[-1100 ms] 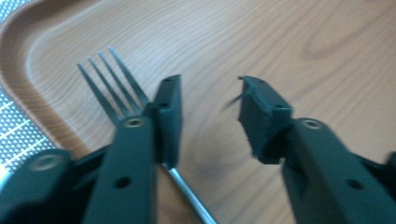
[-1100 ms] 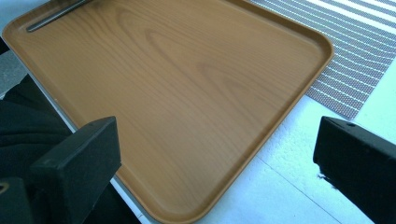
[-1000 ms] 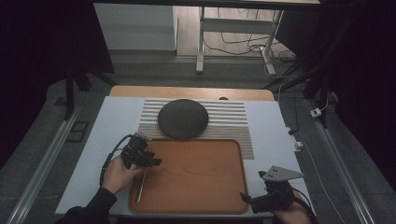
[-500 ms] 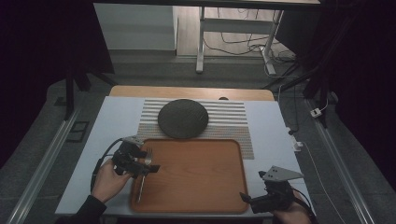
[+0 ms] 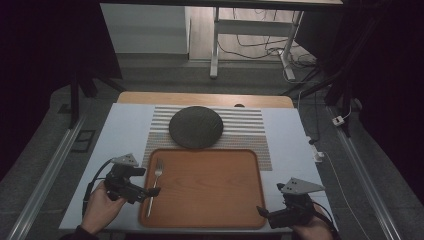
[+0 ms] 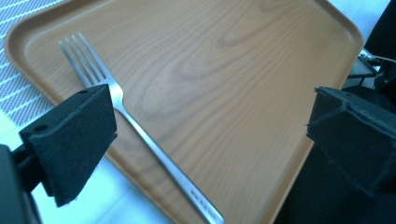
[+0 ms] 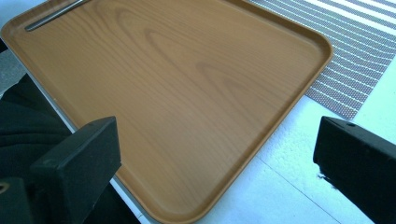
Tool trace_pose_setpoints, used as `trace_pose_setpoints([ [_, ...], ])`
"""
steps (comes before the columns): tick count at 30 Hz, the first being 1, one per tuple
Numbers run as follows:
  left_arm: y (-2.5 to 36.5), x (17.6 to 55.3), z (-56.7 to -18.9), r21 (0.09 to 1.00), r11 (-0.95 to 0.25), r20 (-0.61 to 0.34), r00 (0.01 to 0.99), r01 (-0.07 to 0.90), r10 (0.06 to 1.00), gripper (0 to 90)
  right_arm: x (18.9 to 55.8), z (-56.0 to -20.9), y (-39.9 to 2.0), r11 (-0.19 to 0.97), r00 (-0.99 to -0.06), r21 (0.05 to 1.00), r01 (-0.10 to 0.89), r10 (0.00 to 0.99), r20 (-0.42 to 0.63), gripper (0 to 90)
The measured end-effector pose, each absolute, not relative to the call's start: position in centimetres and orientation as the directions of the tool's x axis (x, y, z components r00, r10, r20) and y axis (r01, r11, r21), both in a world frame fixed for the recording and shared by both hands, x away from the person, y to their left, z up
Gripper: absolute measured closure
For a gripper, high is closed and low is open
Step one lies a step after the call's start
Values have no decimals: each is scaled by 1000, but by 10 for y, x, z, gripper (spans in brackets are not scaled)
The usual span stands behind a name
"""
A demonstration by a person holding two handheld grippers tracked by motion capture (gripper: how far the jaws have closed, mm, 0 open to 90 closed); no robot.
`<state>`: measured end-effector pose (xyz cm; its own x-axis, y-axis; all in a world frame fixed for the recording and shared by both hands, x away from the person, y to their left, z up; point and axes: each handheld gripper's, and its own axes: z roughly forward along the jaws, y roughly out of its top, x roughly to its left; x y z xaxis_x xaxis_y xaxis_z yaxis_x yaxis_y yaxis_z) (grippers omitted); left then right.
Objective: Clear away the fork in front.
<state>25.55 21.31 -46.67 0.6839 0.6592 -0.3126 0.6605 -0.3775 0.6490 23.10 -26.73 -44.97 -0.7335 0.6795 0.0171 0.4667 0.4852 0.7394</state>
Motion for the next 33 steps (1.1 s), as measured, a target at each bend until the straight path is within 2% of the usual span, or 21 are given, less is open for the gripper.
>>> trace_pose_setpoints([
  [33,280,190,-471,688,-227,-364,599,689,714,0,231,-450,-267,488,-732,736,470,681,16,5],
])
